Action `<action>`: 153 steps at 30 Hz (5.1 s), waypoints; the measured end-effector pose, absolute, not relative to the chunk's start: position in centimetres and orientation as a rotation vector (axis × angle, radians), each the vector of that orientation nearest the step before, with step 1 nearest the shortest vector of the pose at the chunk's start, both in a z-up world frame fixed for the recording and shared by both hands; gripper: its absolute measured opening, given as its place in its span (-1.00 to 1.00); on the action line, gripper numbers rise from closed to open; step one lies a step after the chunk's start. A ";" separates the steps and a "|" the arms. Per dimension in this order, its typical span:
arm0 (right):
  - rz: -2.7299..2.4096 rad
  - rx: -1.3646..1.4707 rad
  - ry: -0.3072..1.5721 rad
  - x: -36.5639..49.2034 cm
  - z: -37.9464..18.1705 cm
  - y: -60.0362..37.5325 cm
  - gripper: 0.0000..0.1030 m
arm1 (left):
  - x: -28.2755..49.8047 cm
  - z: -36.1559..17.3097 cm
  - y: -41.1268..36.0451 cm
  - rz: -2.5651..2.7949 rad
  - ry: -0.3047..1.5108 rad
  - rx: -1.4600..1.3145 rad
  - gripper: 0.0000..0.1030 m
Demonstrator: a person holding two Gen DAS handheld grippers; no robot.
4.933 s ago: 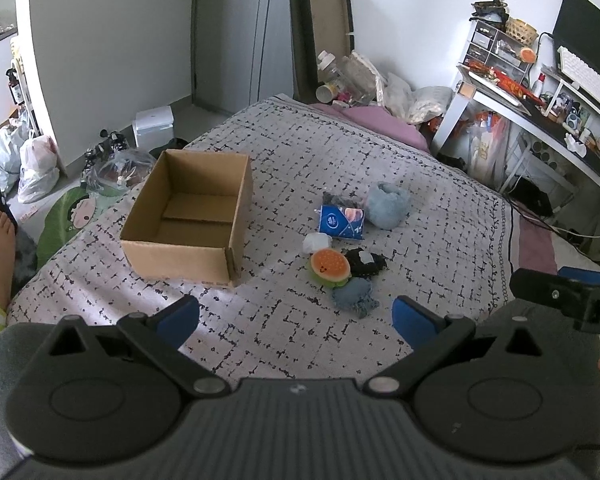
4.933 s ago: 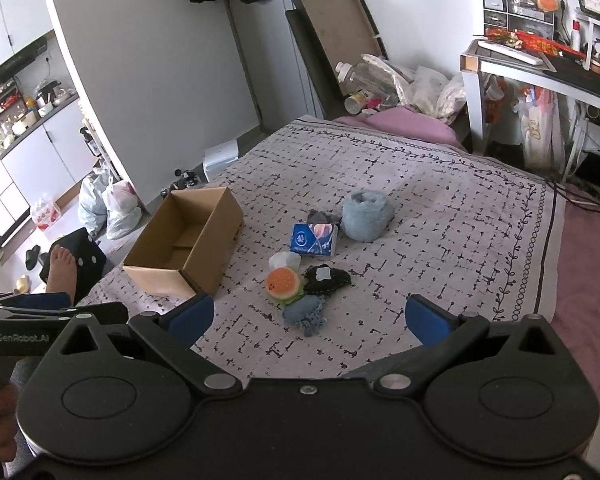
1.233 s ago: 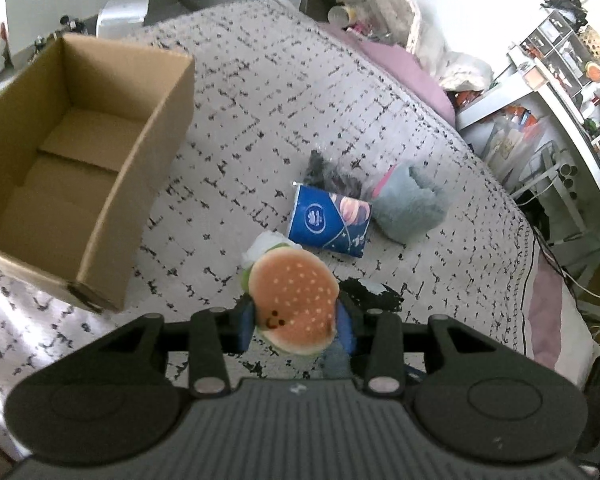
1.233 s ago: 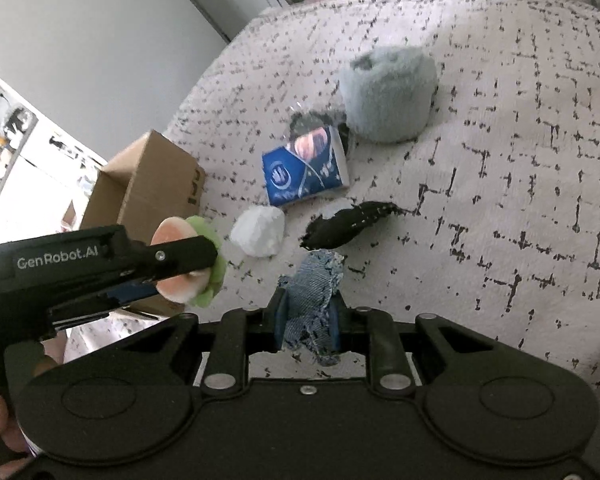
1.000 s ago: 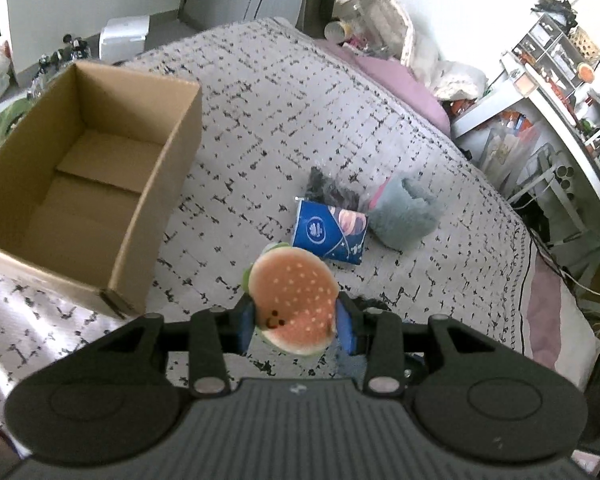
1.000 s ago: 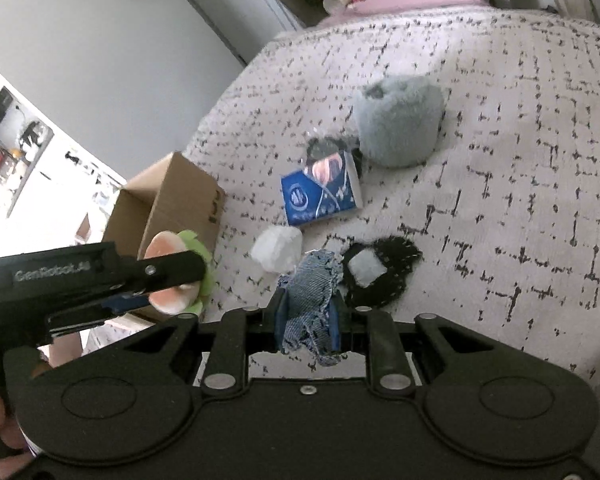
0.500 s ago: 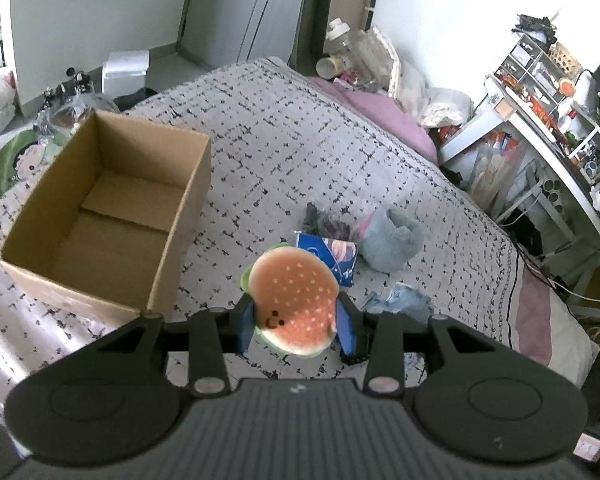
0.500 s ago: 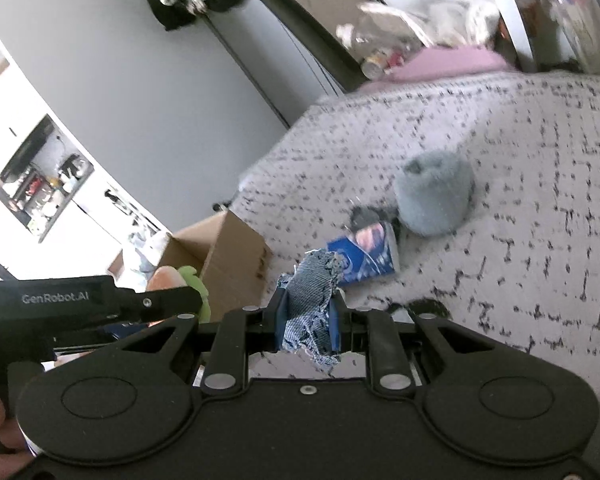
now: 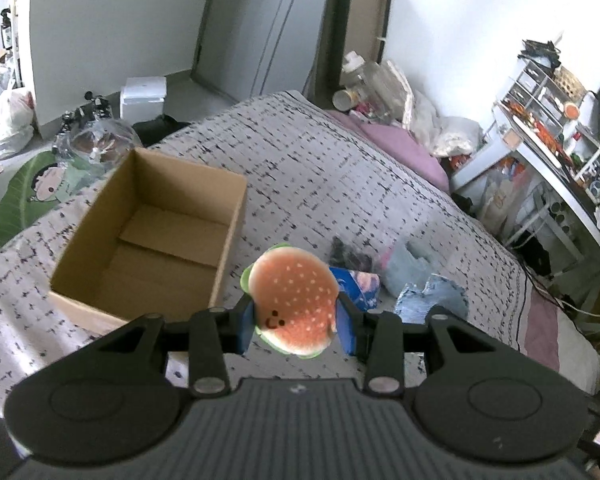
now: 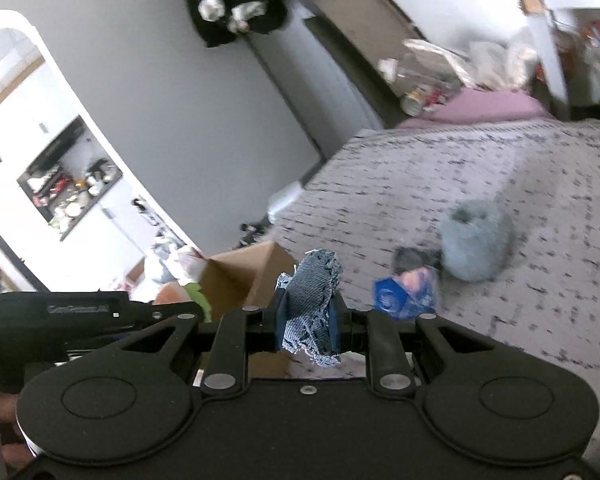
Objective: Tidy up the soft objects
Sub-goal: 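Carry the burger plush and denim plush over the cardboard box with both tools, then open both tools to drop the burger and denim plushes into the box, then grasp the white tissue ball with the left tool while the right tool grasps the black pouch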
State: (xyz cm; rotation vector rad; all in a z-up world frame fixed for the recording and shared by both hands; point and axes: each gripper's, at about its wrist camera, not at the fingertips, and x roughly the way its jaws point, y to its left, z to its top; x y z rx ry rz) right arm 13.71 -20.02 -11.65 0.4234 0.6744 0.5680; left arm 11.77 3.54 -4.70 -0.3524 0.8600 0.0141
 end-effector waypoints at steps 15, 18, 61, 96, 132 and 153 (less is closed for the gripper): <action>0.677 0.380 0.688 15.6 -10.7 -14.3 -0.59 | 12.5 -5.1 10.0 0.113 0.827 -0.423 -0.22; 0.688 0.392 0.707 16.1 -10.9 -13.2 -0.59 | 12.9 -5.7 11.1 0.134 0.831 -0.447 -0.22; 0.738 0.291 0.921 17.8 -14.0 -3.0 -0.18 | 14.3 -9.8 18.3 0.273 0.934 -0.584 0.18; 0.538 0.296 0.842 13.8 -9.4 -17.2 0.78 | 11.2 -4.6 9.2 0.156 0.892 -0.358 0.99; 0.426 0.356 0.906 15.7 -13.0 -24.7 0.92 | 13.5 -6.9 0.3 0.071 0.975 -0.214 0.99; 0.350 0.458 1.118 19.5 -18.9 -24.5 0.46 | 17.9 -11.1 -2.4 0.017 1.020 -0.232 0.67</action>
